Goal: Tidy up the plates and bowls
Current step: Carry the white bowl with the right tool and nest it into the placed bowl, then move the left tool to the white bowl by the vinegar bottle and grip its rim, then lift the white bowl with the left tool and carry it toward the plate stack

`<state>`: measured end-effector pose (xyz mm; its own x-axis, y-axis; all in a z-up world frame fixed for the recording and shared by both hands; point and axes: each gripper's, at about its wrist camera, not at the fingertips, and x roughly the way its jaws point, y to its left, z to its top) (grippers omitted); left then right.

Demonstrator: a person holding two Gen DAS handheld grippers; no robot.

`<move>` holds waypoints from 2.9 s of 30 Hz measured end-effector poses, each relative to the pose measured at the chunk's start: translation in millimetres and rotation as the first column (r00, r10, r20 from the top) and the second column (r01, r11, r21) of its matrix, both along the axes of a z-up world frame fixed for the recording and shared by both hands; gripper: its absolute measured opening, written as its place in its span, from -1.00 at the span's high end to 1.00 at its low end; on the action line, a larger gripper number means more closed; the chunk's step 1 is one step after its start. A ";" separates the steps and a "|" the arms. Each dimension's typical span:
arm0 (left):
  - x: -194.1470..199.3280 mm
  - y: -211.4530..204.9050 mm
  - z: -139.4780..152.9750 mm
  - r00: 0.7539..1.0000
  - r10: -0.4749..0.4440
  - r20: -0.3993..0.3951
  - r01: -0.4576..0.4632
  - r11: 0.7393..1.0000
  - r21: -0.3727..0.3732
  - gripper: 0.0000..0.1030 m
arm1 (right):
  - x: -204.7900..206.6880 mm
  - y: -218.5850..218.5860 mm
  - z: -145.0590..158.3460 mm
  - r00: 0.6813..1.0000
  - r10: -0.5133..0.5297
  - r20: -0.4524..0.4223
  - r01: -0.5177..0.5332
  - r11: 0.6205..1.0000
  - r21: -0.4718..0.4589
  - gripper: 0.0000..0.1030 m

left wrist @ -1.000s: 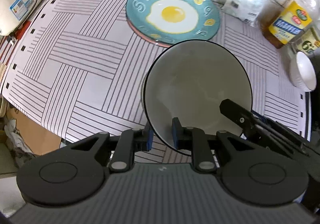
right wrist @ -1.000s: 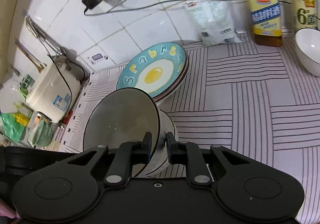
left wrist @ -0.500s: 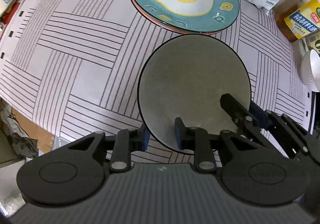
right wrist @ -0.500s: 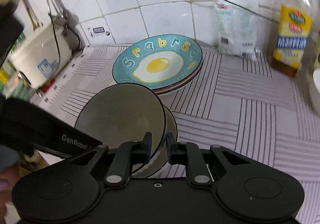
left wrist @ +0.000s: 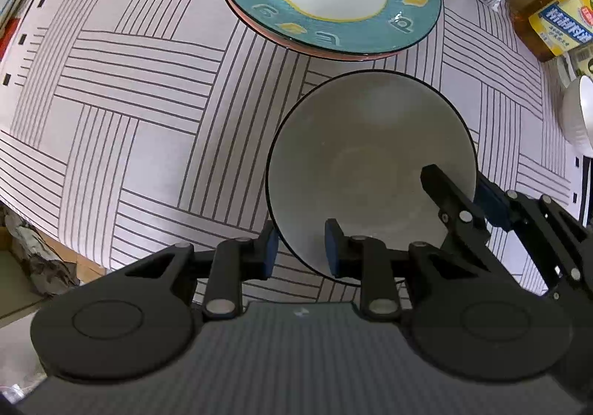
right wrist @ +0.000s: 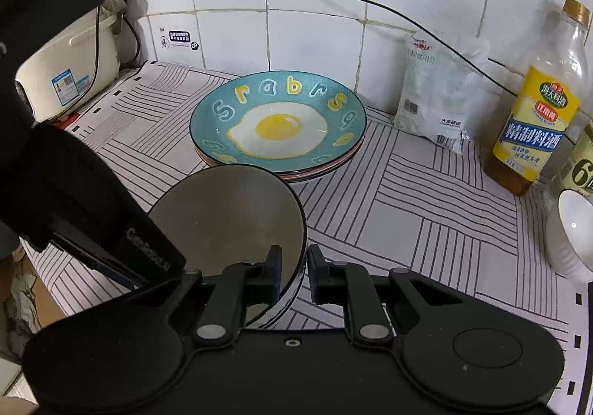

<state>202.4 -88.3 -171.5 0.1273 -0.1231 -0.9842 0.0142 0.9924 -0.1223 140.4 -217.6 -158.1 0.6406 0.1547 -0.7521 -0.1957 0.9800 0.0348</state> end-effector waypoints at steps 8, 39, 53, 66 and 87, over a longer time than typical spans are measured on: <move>-17.8 -16.5 35.5 0.991 -0.091 0.102 0.084 0.994 0.068 0.19 | -18.4 -32.4 12.4 0.999 0.000 0.055 -0.008 0.988 0.152 0.35; -59.4 -221.7 113.6 0.843 -0.438 0.313 0.433 0.897 0.090 -0.11 | -128.1 -190.7 30.5 0.928 -0.315 0.201 0.281 0.943 0.178 -0.08; -37.2 -271.8 86.7 0.740 -0.525 0.420 0.522 0.842 0.133 -0.57 | -94.7 -212.8 -3.6 0.901 -0.381 0.208 0.348 0.921 0.176 -0.34; 42.8 -319.0 30.1 0.728 -0.500 0.469 0.549 0.835 0.039 -0.66 | -27.7 -238.7 -62.2 0.827 -0.521 0.210 0.504 0.853 0.134 -0.91; 90.0 -376.6 -25.1 0.709 -0.612 0.352 0.619 0.778 0.106 0.64 | 22.3 -259.6 -81.5 0.845 -0.498 0.195 0.488 0.867 0.101 -0.91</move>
<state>292.4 -464.8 -196.6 0.3473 -0.3137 -0.8837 0.6657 0.7462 -0.0033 162.7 -477.2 -239.7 0.7816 -0.1922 -0.5934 0.3052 0.9475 0.0951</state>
